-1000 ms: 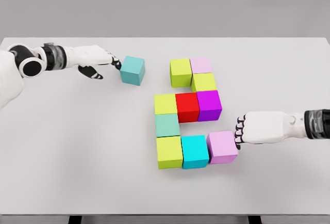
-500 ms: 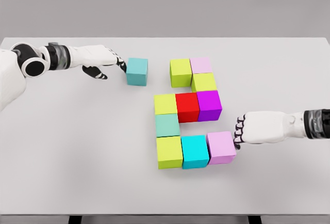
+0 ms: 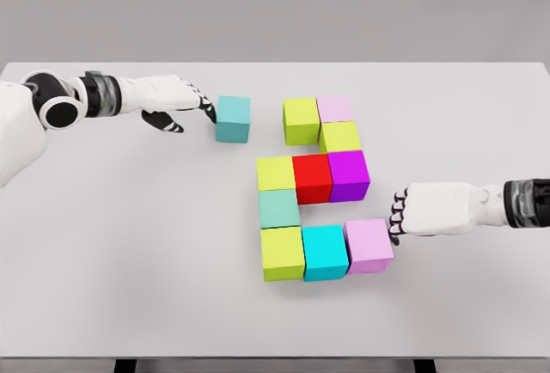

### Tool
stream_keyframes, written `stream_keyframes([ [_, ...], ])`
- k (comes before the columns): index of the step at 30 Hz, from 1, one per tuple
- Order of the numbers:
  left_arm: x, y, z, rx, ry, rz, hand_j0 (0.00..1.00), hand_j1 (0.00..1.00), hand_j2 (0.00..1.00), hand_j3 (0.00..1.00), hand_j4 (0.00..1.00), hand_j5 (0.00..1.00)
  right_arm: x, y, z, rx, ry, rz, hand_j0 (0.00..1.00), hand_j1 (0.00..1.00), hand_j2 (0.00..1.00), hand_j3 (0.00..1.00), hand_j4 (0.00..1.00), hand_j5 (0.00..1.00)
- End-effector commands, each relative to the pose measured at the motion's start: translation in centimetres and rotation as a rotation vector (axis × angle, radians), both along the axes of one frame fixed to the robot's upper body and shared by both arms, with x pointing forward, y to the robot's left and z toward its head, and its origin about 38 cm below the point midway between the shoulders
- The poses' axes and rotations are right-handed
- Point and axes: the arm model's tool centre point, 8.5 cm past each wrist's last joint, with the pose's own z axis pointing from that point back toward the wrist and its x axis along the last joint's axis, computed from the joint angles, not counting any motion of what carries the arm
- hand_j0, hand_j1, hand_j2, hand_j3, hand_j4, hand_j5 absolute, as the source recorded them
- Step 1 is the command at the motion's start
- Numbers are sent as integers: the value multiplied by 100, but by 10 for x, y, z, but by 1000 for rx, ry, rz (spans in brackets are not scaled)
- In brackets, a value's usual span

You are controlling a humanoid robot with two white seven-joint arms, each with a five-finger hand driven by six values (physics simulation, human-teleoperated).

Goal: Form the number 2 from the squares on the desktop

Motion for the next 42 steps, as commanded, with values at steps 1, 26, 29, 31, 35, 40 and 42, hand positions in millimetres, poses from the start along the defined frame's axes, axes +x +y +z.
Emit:
stream_keyframes([
  [1,0,-3,0,-9,0,-3,72,72,72,72,72,72,0,2,0,6,3,1,54,54,54,54,54,54],
  [26,7,15,-6,11,19,59,72,72,72,72,72,72,1,6,0,-2,10,8,54,54,54,54,54,54],
  [29,7,14,-6,9,20,56,72,72,72,72,72,72,1,6,0,-6,11,8,54,54,54,54,54,54],
  [31,6,11,-5,5,17,49,72,72,72,72,72,72,1,6,0,-3,15,5,54,54,54,54,54,54],
  [35,6,3,-6,-3,19,35,72,72,72,72,72,72,-1,9,1,3,14,14,54,54,54,54,54,54],
  [40,6,-8,-7,-10,19,18,72,72,72,72,72,72,-2,10,1,3,15,17,54,54,54,54,54,54],
  [42,6,-9,-6,-12,19,17,72,72,72,72,72,72,-1,8,0,1,15,12,54,54,54,54,54,54],
])
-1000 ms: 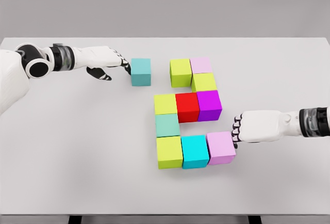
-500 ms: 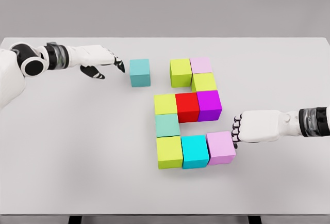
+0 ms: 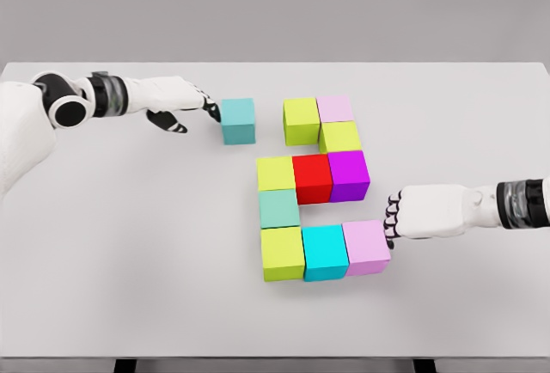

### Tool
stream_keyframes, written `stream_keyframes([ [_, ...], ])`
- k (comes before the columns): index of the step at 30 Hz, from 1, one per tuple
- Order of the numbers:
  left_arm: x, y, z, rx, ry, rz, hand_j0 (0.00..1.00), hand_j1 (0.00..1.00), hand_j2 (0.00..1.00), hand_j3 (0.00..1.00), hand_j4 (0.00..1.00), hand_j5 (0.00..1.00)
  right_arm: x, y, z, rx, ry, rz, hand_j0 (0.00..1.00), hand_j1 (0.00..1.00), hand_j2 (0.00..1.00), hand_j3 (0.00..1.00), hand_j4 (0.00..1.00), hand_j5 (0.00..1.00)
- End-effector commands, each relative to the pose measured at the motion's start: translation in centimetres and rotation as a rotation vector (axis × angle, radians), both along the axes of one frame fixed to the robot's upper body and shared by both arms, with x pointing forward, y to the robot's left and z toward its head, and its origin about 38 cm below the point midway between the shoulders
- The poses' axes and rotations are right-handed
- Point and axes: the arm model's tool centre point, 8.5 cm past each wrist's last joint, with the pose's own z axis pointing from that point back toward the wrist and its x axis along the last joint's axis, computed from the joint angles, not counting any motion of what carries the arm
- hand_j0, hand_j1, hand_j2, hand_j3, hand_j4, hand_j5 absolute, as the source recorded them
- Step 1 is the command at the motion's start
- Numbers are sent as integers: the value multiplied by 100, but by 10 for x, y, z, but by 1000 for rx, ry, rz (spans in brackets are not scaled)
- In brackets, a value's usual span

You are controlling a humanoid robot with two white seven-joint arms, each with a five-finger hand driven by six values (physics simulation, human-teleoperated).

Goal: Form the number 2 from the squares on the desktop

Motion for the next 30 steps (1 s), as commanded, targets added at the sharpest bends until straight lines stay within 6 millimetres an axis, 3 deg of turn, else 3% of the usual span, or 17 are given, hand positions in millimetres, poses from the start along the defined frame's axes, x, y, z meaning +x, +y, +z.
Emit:
stream_keyframes([
  [1,0,-3,1,-9,0,-1,72,72,72,72,72,72,1,-1,1,2,0,-6,54,54,54,54,54,54],
  [4,0,-7,0,-12,0,-8,72,72,72,72,72,72,7,-10,8,-1,-24,-34,54,54,54,54,54,54],
  [5,0,-7,0,-13,0,-8,72,72,72,72,72,72,14,-22,17,-6,-54,-71,57,57,57,57,57,57],
  [7,0,-12,-1,-17,3,-14,72,72,72,72,72,72,23,-42,46,22,-110,-145,71,71,71,71,71,71],
  [8,0,-12,-1,-17,2,-15,72,72,72,72,72,72,25,-49,58,51,-122,-177,93,93,93,93,93,93],
  [9,0,-19,-2,-21,5,-26,72,72,72,72,72,72,27,-49,64,81,-119,-193,99,99,99,99,99,99],
  [10,-1,-19,-3,-19,9,-26,72,72,72,72,72,72,30,-53,67,106,-113,-219,100,100,100,100,100,100],
  [13,-1,-19,-3,-19,10,-26,72,72,72,72,72,72,43,-56,101,240,-149,-280,100,100,100,100,100,100],
  [16,0,-20,-2,-20,9,-28,72,72,72,72,72,72,54,-76,136,399,-195,-383,100,100,100,100,100,100],
  [21,0,-20,-1,-21,8,-27,72,72,72,72,72,72,51,-88,120,512,-183,-456,100,100,100,100,100,100],
  [23,0,-19,-1,-23,8,-24,72,72,72,72,72,72,62,-87,107,545,-167,-485,100,100,100,100,100,100],
  [25,1,-16,-2,-19,11,-16,72,72,72,72,72,72,67,-100,97,548,-159,-536,100,100,100,100,100,100],
  [28,3,-11,-2,-16,13,0,72,72,72,72,72,72,69,-97,86,550,-141,-544,100,100,100,100,100,100],
  [30,5,-9,1,-12,8,6,72,72,72,72,72,72,66,-91,67,556,-98,-549,100,100,100,100,100,100],
])
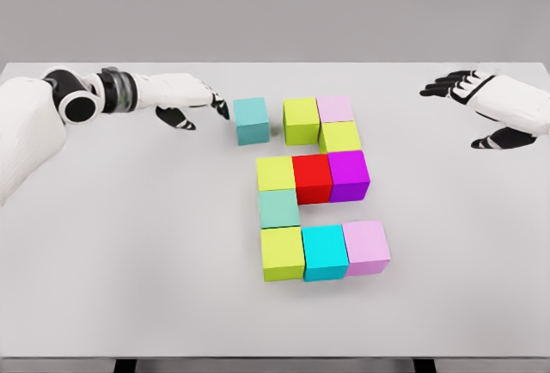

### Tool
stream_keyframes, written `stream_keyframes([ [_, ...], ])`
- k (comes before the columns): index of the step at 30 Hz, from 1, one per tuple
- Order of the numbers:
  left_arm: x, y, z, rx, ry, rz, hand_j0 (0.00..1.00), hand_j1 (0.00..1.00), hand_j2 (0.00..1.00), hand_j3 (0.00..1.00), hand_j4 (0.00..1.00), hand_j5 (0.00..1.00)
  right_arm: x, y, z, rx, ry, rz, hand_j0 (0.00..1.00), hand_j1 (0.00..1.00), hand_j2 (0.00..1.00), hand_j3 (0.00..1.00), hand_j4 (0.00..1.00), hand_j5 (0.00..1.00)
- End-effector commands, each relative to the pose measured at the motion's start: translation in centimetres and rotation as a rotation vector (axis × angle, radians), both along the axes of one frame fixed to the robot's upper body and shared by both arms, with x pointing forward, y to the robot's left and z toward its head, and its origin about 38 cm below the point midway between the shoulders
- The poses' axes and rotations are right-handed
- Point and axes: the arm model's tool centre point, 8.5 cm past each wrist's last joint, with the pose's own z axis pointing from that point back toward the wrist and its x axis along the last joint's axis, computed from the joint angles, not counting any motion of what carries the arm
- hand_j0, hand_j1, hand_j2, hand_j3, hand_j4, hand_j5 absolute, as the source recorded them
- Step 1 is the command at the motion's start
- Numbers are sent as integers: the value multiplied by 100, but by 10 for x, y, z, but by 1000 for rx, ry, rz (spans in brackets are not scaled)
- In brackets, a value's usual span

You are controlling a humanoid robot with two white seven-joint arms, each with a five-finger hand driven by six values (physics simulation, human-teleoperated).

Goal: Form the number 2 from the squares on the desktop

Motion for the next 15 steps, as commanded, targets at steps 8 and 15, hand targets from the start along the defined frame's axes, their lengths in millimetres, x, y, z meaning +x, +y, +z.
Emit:
stream_keyframes([
  [8,4,-4,-3,-6,10,12,74,74,74,74,74,74,6,-8,-42,83,68,-82,100,100,100,100,100,100],
  [15,2,-20,-5,-17,14,-13,74,74,74,74,74,74,-5,-19,-46,143,50,-131,100,100,100,100,100,100],
])
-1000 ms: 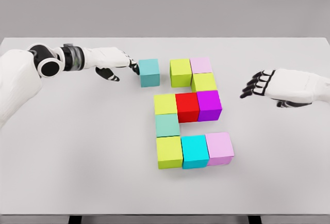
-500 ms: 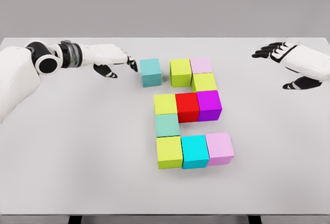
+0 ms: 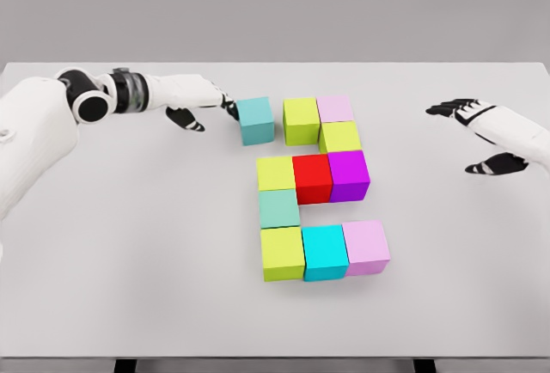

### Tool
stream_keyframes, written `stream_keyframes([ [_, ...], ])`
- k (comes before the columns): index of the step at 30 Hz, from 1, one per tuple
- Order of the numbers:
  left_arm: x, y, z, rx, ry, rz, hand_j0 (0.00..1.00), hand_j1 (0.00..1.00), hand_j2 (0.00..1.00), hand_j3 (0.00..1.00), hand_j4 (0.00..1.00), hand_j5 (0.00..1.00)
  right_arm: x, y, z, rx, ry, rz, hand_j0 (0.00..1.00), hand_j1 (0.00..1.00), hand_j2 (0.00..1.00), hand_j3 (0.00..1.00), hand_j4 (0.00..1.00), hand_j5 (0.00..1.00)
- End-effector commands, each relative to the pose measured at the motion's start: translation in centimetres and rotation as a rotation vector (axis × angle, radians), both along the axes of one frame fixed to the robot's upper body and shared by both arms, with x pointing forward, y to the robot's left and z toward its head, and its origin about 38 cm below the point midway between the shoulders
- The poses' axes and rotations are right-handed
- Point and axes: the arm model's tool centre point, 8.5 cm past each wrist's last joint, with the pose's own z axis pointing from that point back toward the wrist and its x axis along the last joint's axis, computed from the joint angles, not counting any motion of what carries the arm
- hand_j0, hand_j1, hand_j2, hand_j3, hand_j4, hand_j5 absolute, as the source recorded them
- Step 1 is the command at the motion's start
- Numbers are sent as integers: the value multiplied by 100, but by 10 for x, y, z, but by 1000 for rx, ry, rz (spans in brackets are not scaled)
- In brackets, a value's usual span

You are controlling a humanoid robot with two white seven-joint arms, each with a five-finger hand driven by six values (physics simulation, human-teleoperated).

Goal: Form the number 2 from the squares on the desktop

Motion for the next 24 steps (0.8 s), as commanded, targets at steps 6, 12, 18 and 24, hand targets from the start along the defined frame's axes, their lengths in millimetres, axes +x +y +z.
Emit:
stream_keyframes([
  [6,0,-9,-1,-7,4,-14,74,74,74,74,74,74,2,0,5,24,-17,-10,100,100,100,100,100,100],
  [12,0,-9,0,-6,5,-13,74,74,74,74,74,74,1,-1,3,26,-11,-12,100,100,100,100,100,100],
  [18,3,0,-2,1,15,16,74,74,74,74,74,74,2,1,3,32,-13,-10,100,100,100,100,100,100],
  [24,6,1,-1,3,15,27,75,75,75,75,75,75,2,4,1,40,-13,-6,100,100,100,100,100,100],
])
